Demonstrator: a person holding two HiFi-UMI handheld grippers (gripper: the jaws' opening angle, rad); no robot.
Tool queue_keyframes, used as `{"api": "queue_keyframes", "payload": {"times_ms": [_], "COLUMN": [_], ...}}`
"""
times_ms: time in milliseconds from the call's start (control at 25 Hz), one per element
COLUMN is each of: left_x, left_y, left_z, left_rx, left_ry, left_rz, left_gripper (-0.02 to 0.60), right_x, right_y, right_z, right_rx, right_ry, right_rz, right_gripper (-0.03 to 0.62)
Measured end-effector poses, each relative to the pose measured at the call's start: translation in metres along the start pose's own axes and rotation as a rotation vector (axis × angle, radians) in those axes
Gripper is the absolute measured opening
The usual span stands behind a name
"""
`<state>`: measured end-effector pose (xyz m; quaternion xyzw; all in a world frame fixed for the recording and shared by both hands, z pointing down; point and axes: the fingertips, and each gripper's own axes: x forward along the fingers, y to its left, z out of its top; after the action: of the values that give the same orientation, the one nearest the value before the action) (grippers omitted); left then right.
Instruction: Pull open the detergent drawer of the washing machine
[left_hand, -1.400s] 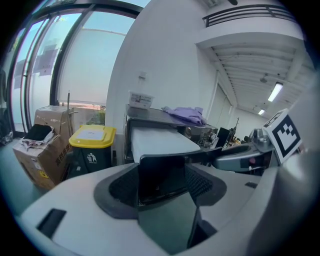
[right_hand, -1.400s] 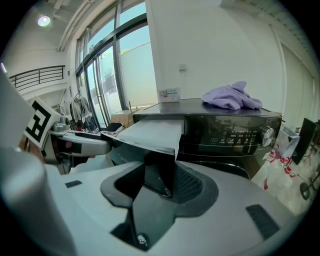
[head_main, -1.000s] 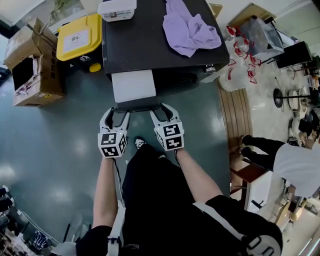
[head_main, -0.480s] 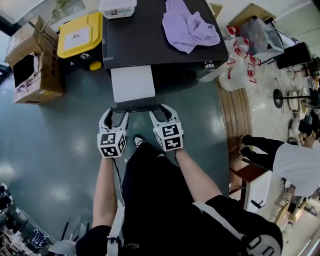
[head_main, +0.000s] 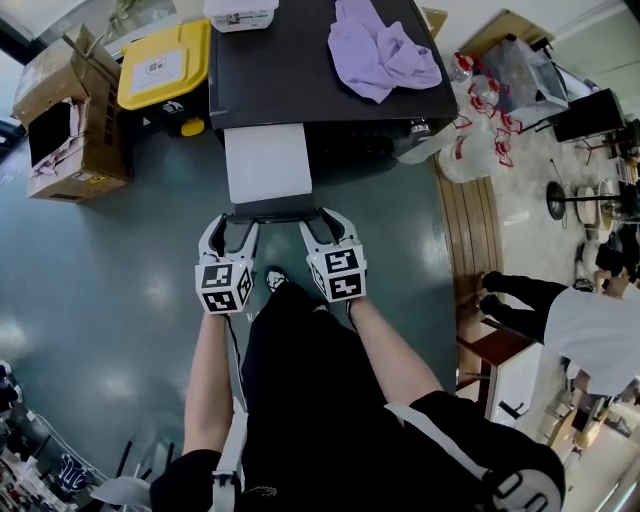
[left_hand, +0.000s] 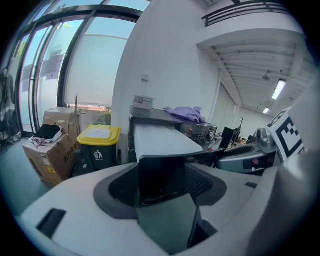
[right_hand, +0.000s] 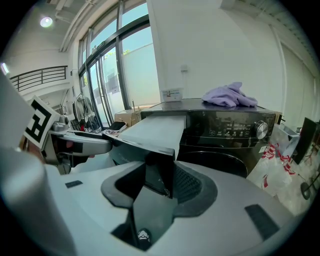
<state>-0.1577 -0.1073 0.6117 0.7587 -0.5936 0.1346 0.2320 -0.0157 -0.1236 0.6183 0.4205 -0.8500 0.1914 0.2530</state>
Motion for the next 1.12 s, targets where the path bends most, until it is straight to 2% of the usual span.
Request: {"api": "queue_keyframes", "payload": {"times_ms": [1120], "left_x": [-0.028], "left_y": [-0.015], "left_z": [-0.021], "left_rx": [-0.009], "left_ry": [0.000], "left_rz": [0.010], "left_gripper": [0.273], "right_x": [-0.026], "right_y": [0.013], "right_z": [-0.023], "right_rx": [-0.005], "right_ry": [0.011], "right_rz": [0.004], "right_gripper": [0.173]}}
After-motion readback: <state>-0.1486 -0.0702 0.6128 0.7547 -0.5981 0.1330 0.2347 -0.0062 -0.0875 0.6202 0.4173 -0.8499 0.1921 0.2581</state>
